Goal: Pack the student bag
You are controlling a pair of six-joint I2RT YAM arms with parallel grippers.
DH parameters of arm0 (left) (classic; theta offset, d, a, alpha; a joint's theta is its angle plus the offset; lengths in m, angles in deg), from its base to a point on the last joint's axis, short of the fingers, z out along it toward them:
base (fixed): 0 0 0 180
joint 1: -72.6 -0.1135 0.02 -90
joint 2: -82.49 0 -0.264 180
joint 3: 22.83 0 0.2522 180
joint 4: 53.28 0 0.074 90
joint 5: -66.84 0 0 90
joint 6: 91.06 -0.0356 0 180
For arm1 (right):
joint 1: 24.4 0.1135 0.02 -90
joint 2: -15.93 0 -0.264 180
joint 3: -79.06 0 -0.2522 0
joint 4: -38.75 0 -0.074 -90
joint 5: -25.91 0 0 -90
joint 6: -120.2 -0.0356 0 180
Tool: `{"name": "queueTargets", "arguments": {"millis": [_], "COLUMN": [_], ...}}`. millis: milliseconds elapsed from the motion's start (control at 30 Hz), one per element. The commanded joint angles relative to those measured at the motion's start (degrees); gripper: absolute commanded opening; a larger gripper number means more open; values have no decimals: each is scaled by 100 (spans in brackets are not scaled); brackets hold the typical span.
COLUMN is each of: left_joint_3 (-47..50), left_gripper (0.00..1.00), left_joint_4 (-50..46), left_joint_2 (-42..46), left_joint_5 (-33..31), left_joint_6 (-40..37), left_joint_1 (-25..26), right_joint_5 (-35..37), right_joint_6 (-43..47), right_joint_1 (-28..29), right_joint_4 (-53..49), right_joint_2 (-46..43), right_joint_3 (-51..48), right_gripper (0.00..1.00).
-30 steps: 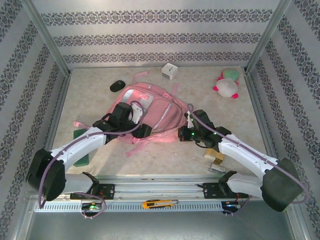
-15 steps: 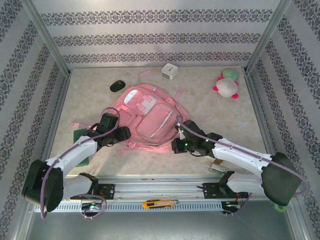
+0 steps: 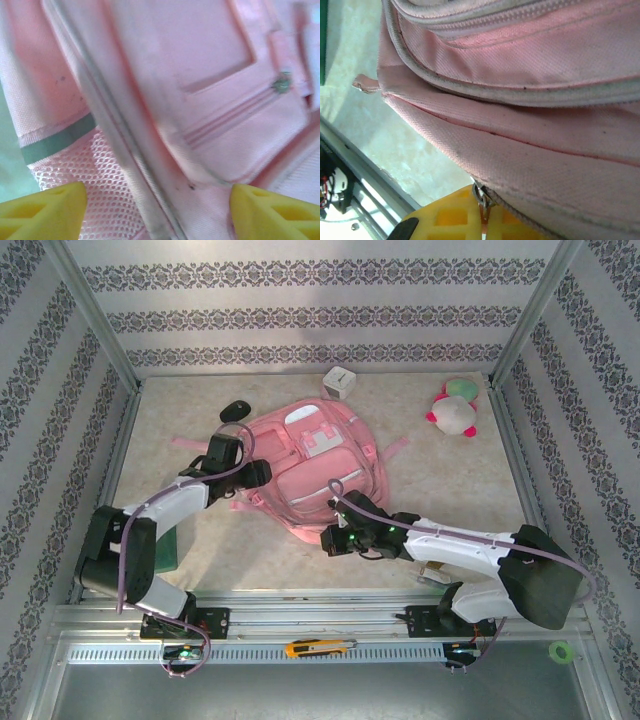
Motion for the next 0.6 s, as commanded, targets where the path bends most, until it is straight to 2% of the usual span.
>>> {"name": "queueTargets", "arguments": {"millis": [0, 133, 267, 433, 567], "left_joint_3": [200, 737, 980, 941, 743], "left_gripper": [76, 74, 72, 73, 73], "left_joint_4": [416, 387, -109, -153, -87], "left_joint_2": [785, 1707, 2151, 1817, 1266], "left_joint_5": [325, 661, 1494, 2294, 2290], "left_joint_6": [-1451, -3324, -5285, -6229, -6590], "left_joint_1": [20, 362, 993, 1556, 1977], "right_joint_5": [-473, -777, -889, -1004, -1058], "right_joint_6": [-92, -110, -65, -23, -53], "right_joint_1": [-95, -260, -327, -371, -380], "right_joint_4": [296, 292, 104, 40, 30], "right_joint_2": [58, 58, 42, 59, 77], "right_joint_3": [170, 192, 316, 409, 429], "right_gripper": [0, 0, 0, 0, 0]}}
